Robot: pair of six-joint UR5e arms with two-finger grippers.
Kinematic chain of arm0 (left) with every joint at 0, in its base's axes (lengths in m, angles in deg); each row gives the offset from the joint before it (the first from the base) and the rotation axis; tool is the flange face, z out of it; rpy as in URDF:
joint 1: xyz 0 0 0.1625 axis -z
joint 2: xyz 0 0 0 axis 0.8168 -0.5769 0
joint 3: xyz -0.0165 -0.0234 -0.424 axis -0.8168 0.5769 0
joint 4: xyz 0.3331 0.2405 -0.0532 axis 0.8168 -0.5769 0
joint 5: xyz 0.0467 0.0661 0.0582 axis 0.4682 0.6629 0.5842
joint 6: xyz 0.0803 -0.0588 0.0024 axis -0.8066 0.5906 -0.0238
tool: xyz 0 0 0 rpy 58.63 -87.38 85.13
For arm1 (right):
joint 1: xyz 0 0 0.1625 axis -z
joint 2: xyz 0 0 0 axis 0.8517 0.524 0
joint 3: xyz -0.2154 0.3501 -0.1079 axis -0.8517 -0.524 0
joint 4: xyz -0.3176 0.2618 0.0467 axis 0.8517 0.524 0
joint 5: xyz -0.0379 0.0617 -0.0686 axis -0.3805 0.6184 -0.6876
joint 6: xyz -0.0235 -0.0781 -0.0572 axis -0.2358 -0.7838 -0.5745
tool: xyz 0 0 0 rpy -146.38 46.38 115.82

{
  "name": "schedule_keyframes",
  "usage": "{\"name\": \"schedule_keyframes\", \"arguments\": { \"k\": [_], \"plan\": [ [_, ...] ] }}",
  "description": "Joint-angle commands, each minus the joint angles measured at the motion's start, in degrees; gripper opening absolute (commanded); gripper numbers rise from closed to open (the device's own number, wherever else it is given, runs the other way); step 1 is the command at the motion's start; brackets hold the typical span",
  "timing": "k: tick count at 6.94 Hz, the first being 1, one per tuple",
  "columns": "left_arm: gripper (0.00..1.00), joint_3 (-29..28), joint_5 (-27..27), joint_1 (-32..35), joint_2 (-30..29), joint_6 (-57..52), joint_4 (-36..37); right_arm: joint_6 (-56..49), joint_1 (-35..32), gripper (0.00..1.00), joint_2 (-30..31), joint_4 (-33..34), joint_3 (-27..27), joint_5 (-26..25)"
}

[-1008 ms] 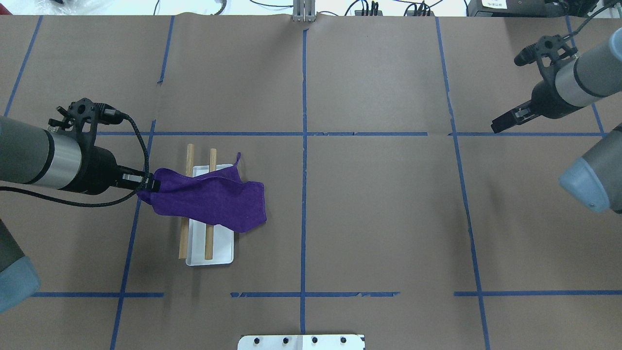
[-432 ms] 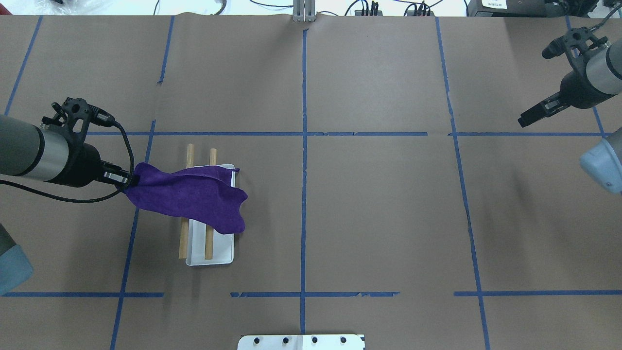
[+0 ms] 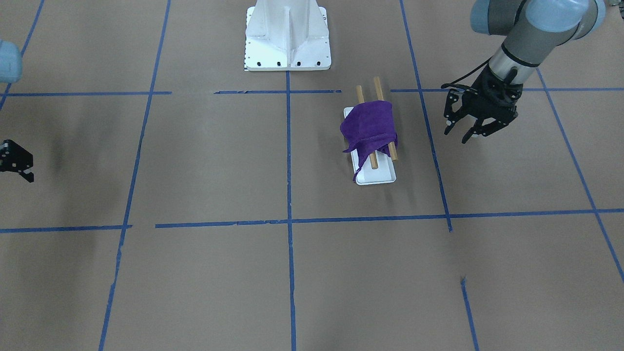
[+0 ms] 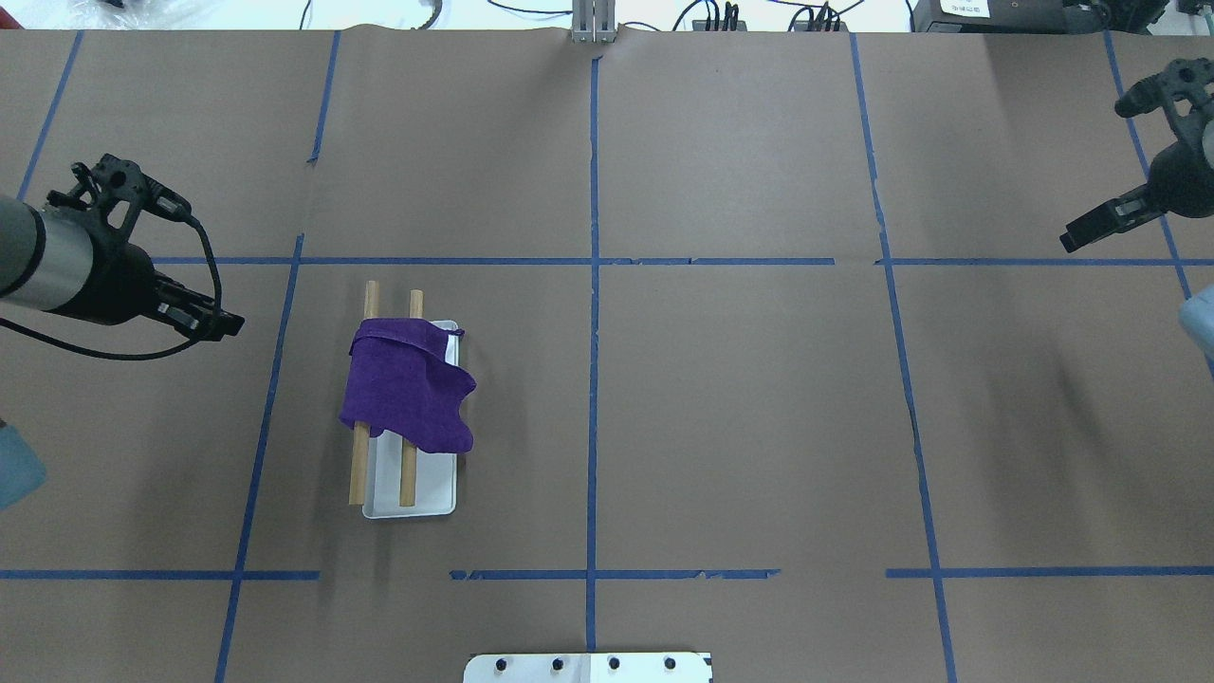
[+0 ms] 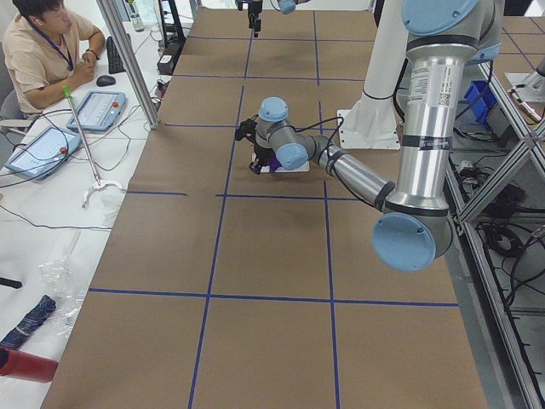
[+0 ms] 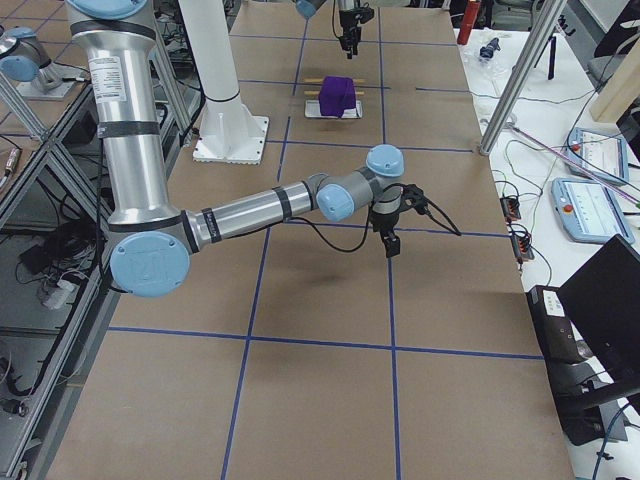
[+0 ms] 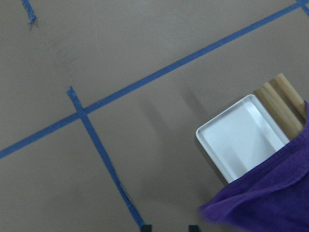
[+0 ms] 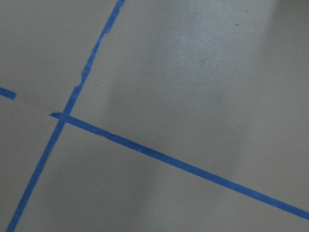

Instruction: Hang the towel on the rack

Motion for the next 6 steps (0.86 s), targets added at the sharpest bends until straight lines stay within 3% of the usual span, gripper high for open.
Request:
{"name": "schedule_keyframes", "arguments": {
  "k": [1, 2, 4, 5, 6],
  "plan": [
    [1.0, -3.0, -10.3, 7.1, 3.0, -1.8, 0.5, -0.4, -4.8, 1.0, 8.5, -0.1, -0.5, 0.2],
    [1.0, -4.7, -10.5, 10.7, 5.0, -1.9, 1.5, -0.3, -10.4, 1.0, 9.8, -0.3, -4.7, 0.6],
    [1.0, -8.3, -10.5, 17.2, 8.8, -8.0, 2.3, -3.5, -18.7, 1.0, 10.7, 0.0, -9.1, 8.4],
    [1.0, -10.3, -10.6, 21.1, 9.2, -18.1, 7.7, -3.5, -20.8, 1.0, 11.1, 0.6, -8.9, 9.0],
    [1.0, -10.3, -10.3, 25.2, 8.6, -27.2, 19.1, -3.5, -21.4, 1.0, 10.7, 4.2, -8.7, 8.2]
  ]
}}
